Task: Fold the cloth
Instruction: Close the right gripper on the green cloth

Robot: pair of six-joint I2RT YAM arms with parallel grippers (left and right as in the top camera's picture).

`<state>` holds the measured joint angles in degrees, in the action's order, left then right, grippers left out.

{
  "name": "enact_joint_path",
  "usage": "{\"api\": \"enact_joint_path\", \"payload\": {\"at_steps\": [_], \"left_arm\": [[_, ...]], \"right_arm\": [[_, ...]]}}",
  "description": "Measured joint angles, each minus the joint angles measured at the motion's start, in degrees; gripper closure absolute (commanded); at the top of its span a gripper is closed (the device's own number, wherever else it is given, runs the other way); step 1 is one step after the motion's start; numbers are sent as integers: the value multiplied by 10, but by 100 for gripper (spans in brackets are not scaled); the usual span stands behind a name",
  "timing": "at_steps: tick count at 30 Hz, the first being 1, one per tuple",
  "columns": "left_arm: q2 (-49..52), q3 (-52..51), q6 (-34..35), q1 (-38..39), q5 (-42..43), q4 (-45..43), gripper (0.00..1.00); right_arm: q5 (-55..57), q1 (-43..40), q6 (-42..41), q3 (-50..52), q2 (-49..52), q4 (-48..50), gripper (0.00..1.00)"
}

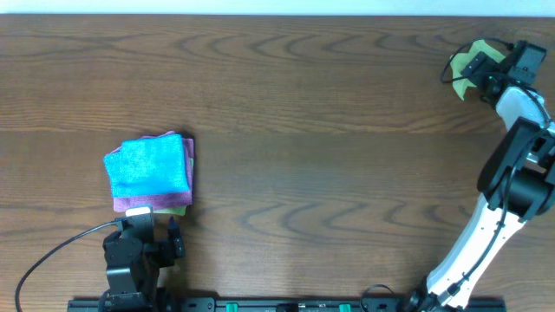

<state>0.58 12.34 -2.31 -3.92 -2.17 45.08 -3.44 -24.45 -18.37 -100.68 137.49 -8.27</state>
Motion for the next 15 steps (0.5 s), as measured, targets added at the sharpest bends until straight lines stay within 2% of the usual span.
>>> {"api": "enact_joint_path", "payload": {"at_steps": [1,6,8,15], "left_arm": [[0,0,0,0,0,0,5],[0,0,0,0,0,0,5],[0,0,0,0,0,0,5],[0,0,0,0,0,0,5]], "right_arm": [[0,0,0,0,4,1,42],[0,0,-3,0,5,4,87],[-1,1,-4,0,5,-1,99],[2,7,17,-7,-11,-70,99]]}}
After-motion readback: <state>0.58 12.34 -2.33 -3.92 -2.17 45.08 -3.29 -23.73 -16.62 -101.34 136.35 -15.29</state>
